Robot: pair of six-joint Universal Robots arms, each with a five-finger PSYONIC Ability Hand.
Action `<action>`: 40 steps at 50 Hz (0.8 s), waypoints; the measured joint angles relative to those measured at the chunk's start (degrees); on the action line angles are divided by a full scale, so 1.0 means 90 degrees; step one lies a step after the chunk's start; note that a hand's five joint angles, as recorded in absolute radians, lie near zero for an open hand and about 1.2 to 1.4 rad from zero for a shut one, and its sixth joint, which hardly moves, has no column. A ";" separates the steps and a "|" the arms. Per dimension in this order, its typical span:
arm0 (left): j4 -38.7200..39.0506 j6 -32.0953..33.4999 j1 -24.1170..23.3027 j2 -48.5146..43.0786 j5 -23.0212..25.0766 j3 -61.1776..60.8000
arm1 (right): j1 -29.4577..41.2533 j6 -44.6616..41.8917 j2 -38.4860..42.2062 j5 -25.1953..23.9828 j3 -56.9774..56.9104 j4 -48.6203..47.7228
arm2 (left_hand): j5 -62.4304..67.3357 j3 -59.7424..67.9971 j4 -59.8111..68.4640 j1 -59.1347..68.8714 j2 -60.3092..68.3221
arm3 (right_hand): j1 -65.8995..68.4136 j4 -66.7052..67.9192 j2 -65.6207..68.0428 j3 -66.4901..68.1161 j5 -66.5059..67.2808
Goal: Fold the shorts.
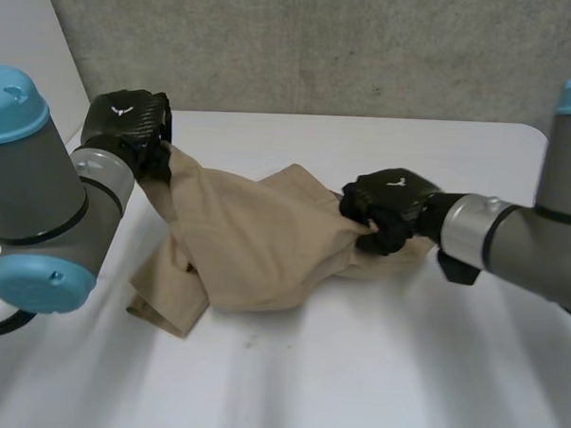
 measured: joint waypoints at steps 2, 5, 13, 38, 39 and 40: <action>0.0059 0.0065 0.0132 -0.0211 0.0139 0.0104 | 0.0215 0.0352 0.0105 0.0151 -0.0007 -0.0173 | 0.0000 0.0000 0.0000 0.0001 0.0001 | 0.0005 0.0000 0.0000 0.0000 -0.0006; 0.0179 0.0160 0.0230 -0.0590 0.0221 0.0219 | 0.0418 0.0643 0.0342 0.0527 -0.0057 -0.0480 | 0.0000 0.0000 0.0000 0.0001 0.0001 | 0.0058 -0.0021 -0.0009 -0.0013 0.0004; 0.0450 0.0515 0.0343 -0.1562 0.0266 0.0352 | 0.0867 0.0853 0.0977 0.1739 -0.0379 -0.1065 | -0.3714 -0.3815 -0.3879 -0.3514 -0.3921 | -0.3899 -0.4973 -0.4887 -0.4921 -0.4785; 0.0403 0.0496 -0.1019 0.1574 0.0141 -0.2291 | -0.0598 -0.2241 -0.0566 0.1407 0.1635 -0.1063 | -0.5351 -0.5379 -0.5456 -0.4604 -0.5437 | -0.4228 -0.5290 -0.5225 -0.5259 -0.5079; 0.0404 0.0491 -0.1111 0.1626 0.0119 -0.2376 | -0.0618 -0.2318 -0.0551 0.1379 0.1693 -0.1080 | -0.5350 -0.5379 -0.5456 -0.4604 -0.5437 | -0.4178 -0.5255 -0.5224 -0.5228 -0.5063; 0.0404 0.0467 -0.1319 0.1709 0.0047 -0.2543 | -0.0663 -0.2422 -0.0500 0.1298 0.1780 -0.1121 | -0.5350 -0.5379 -0.5455 -0.4604 -0.5436 | -0.4126 -0.5210 -0.5223 -0.5179 -0.5028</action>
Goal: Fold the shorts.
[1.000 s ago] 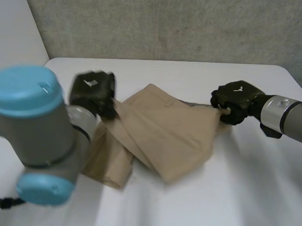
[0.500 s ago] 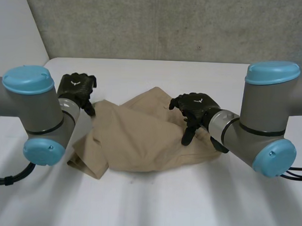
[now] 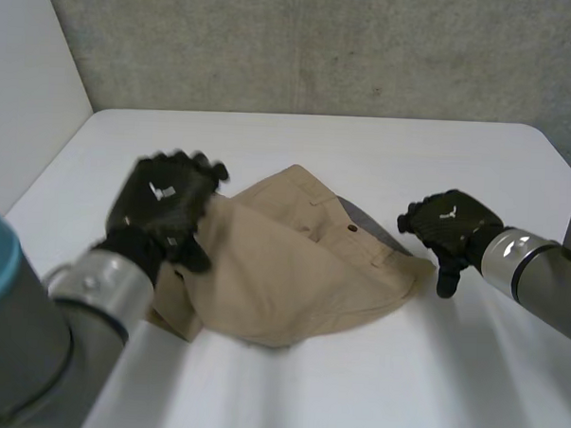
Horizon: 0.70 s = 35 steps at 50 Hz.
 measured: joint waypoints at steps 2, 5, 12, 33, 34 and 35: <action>-0.0003 -0.0055 -0.0253 0.0057 -0.0130 -0.0166 | -0.0064 -0.0088 0.0095 -0.0150 0.0079 -0.0069 | 0.0061 0.0017 0.0019 0.0007 0.0030 | 0.0263 0.0289 0.0238 0.0299 0.0230; -0.0017 -0.0215 -0.0671 0.0061 -0.0444 -0.0372 | -0.0175 -0.0163 0.0316 -0.0479 0.0156 -0.0230 | 0.0253 0.0104 0.0158 0.0064 0.0191 | 0.0575 0.0671 0.0745 0.0691 0.0549; -0.0026 -0.0528 -0.1088 -0.0200 -0.0963 -0.0508 | -0.0275 -0.0172 0.0710 -0.0913 0.0135 -0.0579 | 0.0644 0.0507 0.0565 0.0410 0.0558 | 0.0908 0.1086 0.1199 0.1107 0.0935; 0.0112 -0.0700 -0.1011 -0.1560 -0.1096 -0.0401 | -0.0331 -0.0533 0.1473 -0.0914 -0.0239 -0.0952 | 0.0691 0.0691 0.0676 0.0628 0.0705 | 0.1425 0.1670 0.1788 0.1695 0.1498; 0.0124 -0.0700 -0.1007 -0.1597 -0.1096 -0.0392 | -0.0329 -0.0532 0.1491 -0.0913 -0.0260 -0.0954 | 0.0691 0.0691 0.0676 0.0628 0.0705 | 0.1475 0.1727 0.1848 0.1747 0.1554; 0.0135 -0.0700 -0.1003 -0.1627 -0.1097 -0.0385 | -0.0328 -0.0530 0.1507 -0.0911 -0.0279 -0.0956 | 0.0691 0.0691 0.0676 0.0628 0.0705 | 0.1500 0.1758 0.1876 0.1777 0.1582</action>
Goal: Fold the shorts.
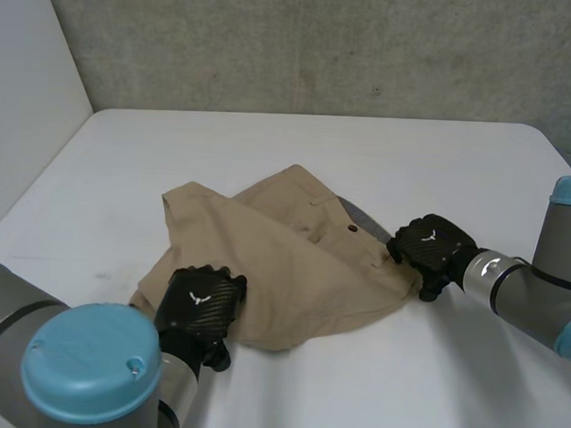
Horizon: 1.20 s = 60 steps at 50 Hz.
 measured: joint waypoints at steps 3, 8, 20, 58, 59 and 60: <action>0.0090 0.0001 0.0055 -0.0176 -0.0004 0.0036 | 0.0012 0.0008 0.0088 0.0006 -0.0098 -0.0001 | 0.0000 0.0000 0.0000 0.0000 0.0000 | 0.0065 0.0081 0.0086 0.0086 0.0080; 0.0247 0.0006 0.0155 -0.0349 -0.0006 0.0066 | 0.0028 0.0017 0.0192 0.0009 -0.0208 0.0001 | 0.0000 0.0000 -0.0002 0.0000 0.0000 | 0.0190 0.0222 0.0227 0.0229 0.0205; 0.0565 0.0040 0.0388 -0.0650 -0.0017 0.0246 | 0.0058 0.0047 0.0463 0.0012 -0.0456 -0.0005 | 0.0001 0.0000 -0.0002 0.0000 0.0000 | 0.1137 0.1510 0.1568 0.1497 0.1445; 0.0644 0.0058 0.0522 -0.1084 0.0205 0.0667 | 0.0085 0.1222 -0.0006 0.0803 -0.0527 -0.0030 | -0.0053 -0.0043 -0.0086 -0.0026 -0.0058 | 0.2378 0.3452 0.3352 0.3271 0.3335; 0.0567 0.0056 0.0516 -0.1020 0.0211 0.0651 | 0.0085 0.1218 -0.0009 0.0802 -0.0523 -0.0028 | -0.0053 -0.0043 -0.0086 -0.0026 -0.0058 | 0.2378 0.3452 0.3352 0.3272 0.3335; 0.0533 0.0055 0.0514 -0.0985 0.0213 0.0642 | 0.0086 0.1216 -0.0010 0.0801 -0.0521 -0.0028 | -0.0168 -0.0132 -0.0178 -0.0081 -0.0165 | 0.2378 0.3452 0.3352 0.3272 0.3335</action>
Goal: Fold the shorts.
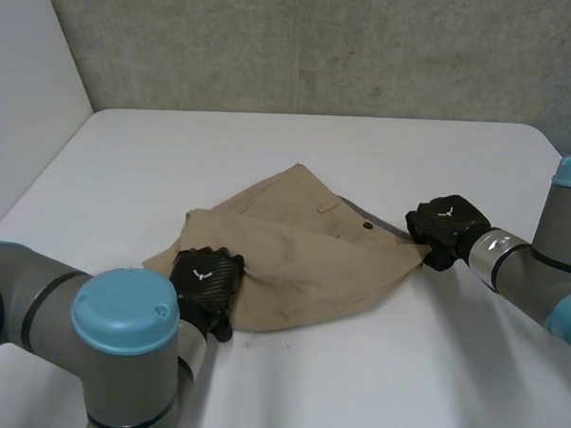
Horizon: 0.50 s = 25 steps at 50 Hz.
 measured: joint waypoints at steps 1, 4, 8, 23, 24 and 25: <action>-0.0074 -0.0004 -0.0004 0.0093 0.0004 -0.0026 | 0.0001 -0.0002 0.0000 -0.0002 0.0003 0.0000 | -0.0026 -0.0010 -0.0019 -0.0006 -0.0022 | 0.0000 0.0001 0.0000 0.0000 0.0000; -0.0184 -0.0010 -0.0002 0.0282 0.0010 -0.0085 | 0.0005 -0.0004 0.0000 -0.0012 0.0010 0.0002 | -0.0044 -0.0010 -0.0033 -0.0006 -0.0052 | 0.0000 0.0001 0.0000 0.0000 0.0000; -0.0259 -0.0006 0.0015 0.0456 0.0015 -0.0153 | 0.0014 -0.0005 0.0001 -0.0021 0.0026 0.0002 | -0.0044 -0.0010 -0.0033 -0.0006 -0.0052 | 0.0000 0.0001 0.0000 0.0000 0.0000; -0.0184 0.0030 0.0125 -0.0298 -0.0001 0.0246 | 0.0066 -0.0011 0.0004 -0.0024 0.0121 -0.0007 | 0.1405 0.1288 0.1409 0.1329 0.1385 | -0.0007 0.0001 0.0000 -0.0001 0.0084; -0.0173 0.0030 0.0142 -0.0334 -0.0001 0.0275 | 0.0066 -0.0011 0.0003 -0.0024 0.0122 -0.0007 | 0.1574 0.1457 0.1580 0.1528 0.1564 | -0.0007 0.0001 0.0000 0.0000 0.0084; -0.0151 0.0030 0.0167 -0.0371 -0.0002 0.0307 | 0.0065 -0.0011 0.0003 -0.0022 0.0123 -0.0009 | 0.2619 0.2550 0.2652 0.2657 0.2710 | -0.0007 0.0002 0.0000 0.0000 0.0084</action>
